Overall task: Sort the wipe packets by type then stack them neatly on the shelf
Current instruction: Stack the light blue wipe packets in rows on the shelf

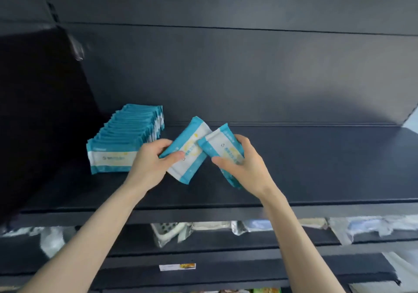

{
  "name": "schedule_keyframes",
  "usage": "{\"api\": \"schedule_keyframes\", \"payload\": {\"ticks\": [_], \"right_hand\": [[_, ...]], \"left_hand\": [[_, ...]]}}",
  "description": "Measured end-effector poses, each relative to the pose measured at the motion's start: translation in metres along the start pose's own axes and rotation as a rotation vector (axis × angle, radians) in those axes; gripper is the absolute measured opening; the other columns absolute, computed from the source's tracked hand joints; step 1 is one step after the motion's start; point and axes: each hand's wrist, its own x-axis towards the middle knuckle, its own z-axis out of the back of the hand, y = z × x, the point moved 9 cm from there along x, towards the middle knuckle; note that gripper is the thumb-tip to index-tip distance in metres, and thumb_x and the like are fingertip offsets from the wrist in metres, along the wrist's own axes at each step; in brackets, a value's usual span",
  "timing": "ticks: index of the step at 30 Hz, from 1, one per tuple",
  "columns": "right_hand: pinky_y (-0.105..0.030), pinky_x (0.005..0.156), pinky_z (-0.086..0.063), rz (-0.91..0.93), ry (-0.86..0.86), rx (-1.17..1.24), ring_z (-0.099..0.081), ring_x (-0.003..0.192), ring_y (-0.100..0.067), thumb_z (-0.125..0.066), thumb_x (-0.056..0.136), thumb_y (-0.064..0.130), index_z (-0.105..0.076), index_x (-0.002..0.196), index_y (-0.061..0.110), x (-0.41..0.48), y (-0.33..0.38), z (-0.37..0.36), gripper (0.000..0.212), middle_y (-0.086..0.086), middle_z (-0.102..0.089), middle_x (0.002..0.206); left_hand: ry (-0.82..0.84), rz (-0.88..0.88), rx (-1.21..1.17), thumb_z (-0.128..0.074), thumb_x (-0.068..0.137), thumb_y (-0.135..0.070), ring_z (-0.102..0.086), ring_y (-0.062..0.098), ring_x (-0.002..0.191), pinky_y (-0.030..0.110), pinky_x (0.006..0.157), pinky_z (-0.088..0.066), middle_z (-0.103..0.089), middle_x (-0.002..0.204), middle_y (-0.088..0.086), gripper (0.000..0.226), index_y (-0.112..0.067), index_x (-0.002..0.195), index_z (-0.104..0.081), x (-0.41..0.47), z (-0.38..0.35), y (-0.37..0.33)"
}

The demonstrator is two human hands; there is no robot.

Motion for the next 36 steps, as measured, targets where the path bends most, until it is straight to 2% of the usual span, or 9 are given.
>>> {"api": "schedule_keyframes", "payload": {"ticks": [3,7,9,12,16,23,27,33,36], "right_hand": [[-0.036,0.107,-0.026,0.012,-0.02,-0.049,-0.048,0.106,-0.012,-0.047,0.089,0.048,-0.038,0.133,0.04,0.033,0.001,-0.013,0.045,0.012,-0.053,0.112],[-0.017,0.084,-0.009,0.036,-0.049,-0.272,-0.038,0.104,-0.013,-0.037,0.099,0.014,-0.034,0.142,0.022,0.075,0.003,-0.013,0.044,0.006,-0.046,0.113],[-0.017,0.08,-0.01,0.042,-0.068,-0.318,-0.045,0.112,-0.017,-0.044,0.096,0.013,-0.043,0.136,0.018,0.097,0.002,-0.012,0.04,0.004,-0.053,0.115],[-0.022,0.088,-0.016,0.02,-0.085,-0.35,-0.049,0.11,-0.018,-0.054,0.094,0.015,-0.053,0.123,0.015,0.129,-0.001,-0.011,0.03,0.002,-0.062,0.114],[-0.037,0.098,-0.037,0.052,-0.048,-0.375,-0.056,0.104,-0.023,-0.062,0.089,0.012,-0.06,0.114,0.015,0.171,-0.007,-0.02,0.026,0.001,-0.066,0.109],[-0.015,0.095,-0.029,0.173,0.034,-0.376,-0.039,0.116,-0.02,-0.07,0.083,0.006,-0.064,0.112,0.009,0.224,-0.015,-0.05,0.03,0.002,-0.039,0.113],[-0.014,0.087,-0.028,0.239,0.031,-0.46,-0.032,0.102,-0.013,-0.071,0.084,0.013,-0.061,0.112,0.013,0.233,-0.013,-0.063,0.03,0.0,-0.045,0.12],[-0.028,0.087,-0.038,0.25,-0.077,-0.531,-0.042,0.109,-0.021,-0.071,0.083,0.025,-0.048,0.121,0.01,0.238,-0.005,-0.071,0.047,-0.004,-0.047,0.119],[-0.031,0.085,-0.041,0.244,-0.115,-0.626,-0.042,0.112,-0.021,-0.069,0.084,0.039,-0.044,0.13,0.011,0.238,-0.004,-0.073,0.06,-0.004,-0.046,0.122]], "left_hand": [[0.104,-0.013,0.168,-0.062,0.09,-0.013,-0.058,0.019,0.076,0.03,0.066,-0.039,-0.068,0.085,0.008,0.006,-0.015,0.089,-0.068,0.052,0.007,0.004],[0.188,-0.071,0.356,-0.06,0.089,-0.012,-0.051,0.012,0.066,0.019,0.056,-0.035,-0.065,0.082,0.005,0.008,-0.014,0.093,-0.067,0.118,0.003,0.002],[0.185,-0.095,0.406,-0.064,0.087,-0.012,-0.052,0.01,0.067,0.015,0.054,-0.035,-0.063,0.082,-0.001,0.009,-0.014,0.094,-0.069,0.146,0.0,0.0],[0.176,-0.108,0.473,-0.07,0.083,-0.013,-0.06,0.017,0.091,0.029,0.077,-0.046,-0.07,0.095,0.001,0.015,-0.012,0.098,-0.072,0.183,-0.009,0.007],[0.228,-0.042,0.466,-0.068,0.083,-0.008,-0.064,0.018,0.099,0.025,0.083,-0.047,-0.071,0.1,0.004,0.018,-0.01,0.1,-0.072,0.221,-0.021,0.03],[0.549,0.069,0.399,-0.051,0.088,0.004,-0.06,0.011,0.096,0.021,0.079,-0.046,-0.069,0.111,0.006,0.033,-0.009,0.115,-0.066,0.247,-0.034,0.059],[0.678,0.064,0.465,-0.07,0.078,0.002,-0.061,0.012,0.101,0.025,0.091,-0.047,-0.066,0.112,-0.003,0.046,-0.012,0.12,-0.059,0.248,-0.038,0.066],[0.556,-0.094,0.538,-0.082,0.07,-0.02,-0.059,0.006,0.077,0.021,0.069,-0.044,-0.066,0.089,-0.012,0.038,-0.022,0.104,-0.065,0.256,-0.041,0.06],[0.485,-0.16,0.54,-0.081,0.072,-0.021,-0.06,0.017,0.082,0.03,0.074,-0.045,-0.067,0.09,0.0,0.033,-0.019,0.101,-0.067,0.257,-0.042,0.056]]}}
